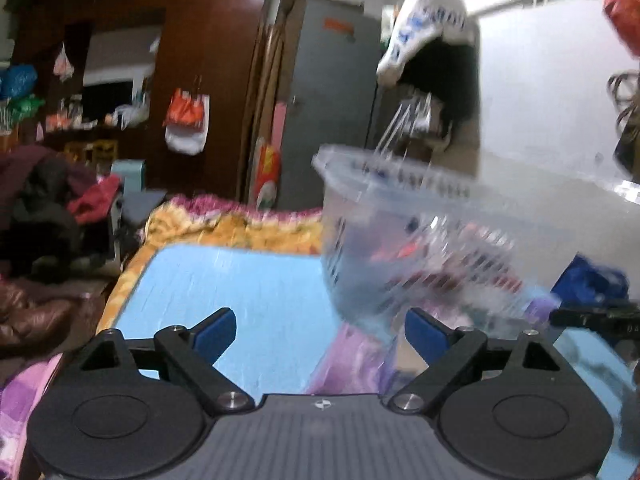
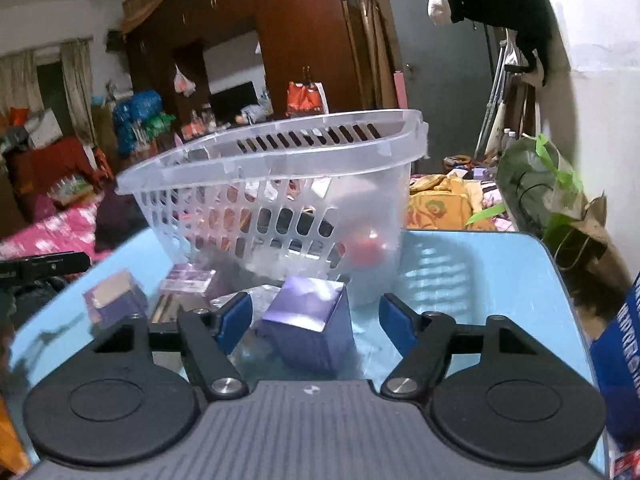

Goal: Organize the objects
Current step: 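Grasp the pink-purple box with the left tool while the right grasps the dark purple box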

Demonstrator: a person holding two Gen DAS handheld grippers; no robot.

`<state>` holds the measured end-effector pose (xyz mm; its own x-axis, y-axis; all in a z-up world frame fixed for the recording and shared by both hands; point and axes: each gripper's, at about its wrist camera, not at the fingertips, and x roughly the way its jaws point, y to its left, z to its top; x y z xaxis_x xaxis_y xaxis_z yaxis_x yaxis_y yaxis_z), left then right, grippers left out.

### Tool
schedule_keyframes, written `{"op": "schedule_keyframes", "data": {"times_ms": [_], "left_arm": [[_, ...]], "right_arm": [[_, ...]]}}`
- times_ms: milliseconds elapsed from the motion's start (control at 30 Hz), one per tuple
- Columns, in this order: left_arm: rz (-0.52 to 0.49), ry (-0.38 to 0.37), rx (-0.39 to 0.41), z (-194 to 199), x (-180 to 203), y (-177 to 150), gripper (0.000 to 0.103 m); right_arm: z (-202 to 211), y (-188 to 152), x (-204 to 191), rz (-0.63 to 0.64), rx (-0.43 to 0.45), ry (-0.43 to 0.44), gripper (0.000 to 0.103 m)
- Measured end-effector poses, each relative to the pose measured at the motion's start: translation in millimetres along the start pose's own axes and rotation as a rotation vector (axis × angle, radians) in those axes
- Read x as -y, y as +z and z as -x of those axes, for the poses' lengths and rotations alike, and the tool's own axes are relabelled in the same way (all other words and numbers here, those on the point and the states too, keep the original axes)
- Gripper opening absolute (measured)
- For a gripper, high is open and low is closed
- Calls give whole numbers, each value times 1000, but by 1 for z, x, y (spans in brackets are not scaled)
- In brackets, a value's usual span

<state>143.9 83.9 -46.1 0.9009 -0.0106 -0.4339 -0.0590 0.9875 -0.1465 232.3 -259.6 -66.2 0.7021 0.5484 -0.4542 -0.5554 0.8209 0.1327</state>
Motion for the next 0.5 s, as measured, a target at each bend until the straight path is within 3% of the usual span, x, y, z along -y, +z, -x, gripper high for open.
{"op": "schedule_keyframes", "data": {"times_ms": [200, 300, 367, 500], "left_arm": [[-24, 61, 12, -3, 0, -7, 95], [-3, 37, 11, 1, -5, -8, 95], [30, 59, 13, 2, -9, -9, 95], [55, 52, -18, -4, -15, -9, 95]], "right_arm": [[-20, -12, -7, 56, -93, -69, 73], [-16, -16, -4, 51, -99, -52, 57], [-13, -16, -3, 52, -96, -49, 49], [-10, -15, -5, 59, -81, -38, 45]]}}
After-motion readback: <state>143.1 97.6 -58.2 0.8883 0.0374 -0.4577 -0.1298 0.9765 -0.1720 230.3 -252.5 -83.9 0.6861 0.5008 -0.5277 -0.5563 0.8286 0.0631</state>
